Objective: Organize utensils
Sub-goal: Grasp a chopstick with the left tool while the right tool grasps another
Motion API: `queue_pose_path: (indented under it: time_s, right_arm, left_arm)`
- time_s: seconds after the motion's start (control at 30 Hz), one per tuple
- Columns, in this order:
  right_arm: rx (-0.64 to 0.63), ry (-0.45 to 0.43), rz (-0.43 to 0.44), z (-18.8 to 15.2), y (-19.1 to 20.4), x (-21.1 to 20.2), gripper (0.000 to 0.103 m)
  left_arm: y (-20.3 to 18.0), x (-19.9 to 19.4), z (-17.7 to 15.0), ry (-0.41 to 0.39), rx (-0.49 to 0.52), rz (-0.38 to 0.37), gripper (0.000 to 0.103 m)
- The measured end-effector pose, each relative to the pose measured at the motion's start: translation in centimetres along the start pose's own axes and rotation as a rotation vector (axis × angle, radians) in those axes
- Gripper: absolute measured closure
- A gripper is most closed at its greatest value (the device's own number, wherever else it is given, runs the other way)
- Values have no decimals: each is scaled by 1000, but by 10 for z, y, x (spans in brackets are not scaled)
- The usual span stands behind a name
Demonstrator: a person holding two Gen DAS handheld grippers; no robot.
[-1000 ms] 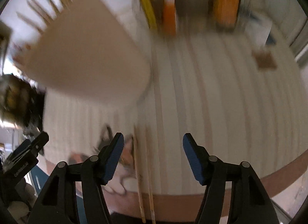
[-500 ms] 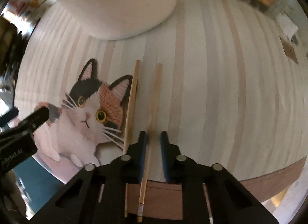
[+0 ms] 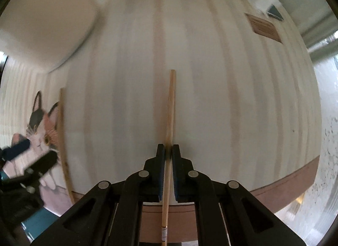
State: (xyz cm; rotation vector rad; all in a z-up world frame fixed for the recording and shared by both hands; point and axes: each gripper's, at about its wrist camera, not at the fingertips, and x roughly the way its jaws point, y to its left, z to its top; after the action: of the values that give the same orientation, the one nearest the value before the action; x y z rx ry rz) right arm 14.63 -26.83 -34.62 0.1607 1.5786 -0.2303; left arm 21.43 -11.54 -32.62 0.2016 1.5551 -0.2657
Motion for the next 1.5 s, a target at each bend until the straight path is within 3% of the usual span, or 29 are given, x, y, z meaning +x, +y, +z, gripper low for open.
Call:
queue_pose_path:
  time_s: [0.07, 0.2, 0.4, 0.77, 1.07, 1.33, 1.5]
  right_arm:
    - [33, 1, 6, 0, -13, 0, 96]
    - [79, 2, 17, 2, -34, 0, 96]
    - [93, 6, 39, 6, -56, -2, 96]
    - [-19, 13, 142, 27, 6, -9, 96]
    - [-87, 50, 111, 37, 36, -12, 95]
    - [-132, 77, 99, 5, 41, -3, 93]
    - [-131, 67, 106, 0, 70, -1, 96]
  left_arm:
    - [-6, 4, 0, 12, 15, 0, 76]
    - [-8, 3, 2, 3, 14, 27, 97]
    - [18, -1, -2, -20, -33, 66, 99]
    - [81, -14, -10, -35, -153, 128, 99]
    - [115, -19, -18, -14, -193, 93, 98]
    - [91, -20, -21, -11, -193, 78, 98]
    - [83, -10, -27, -10, -192, 72, 97]
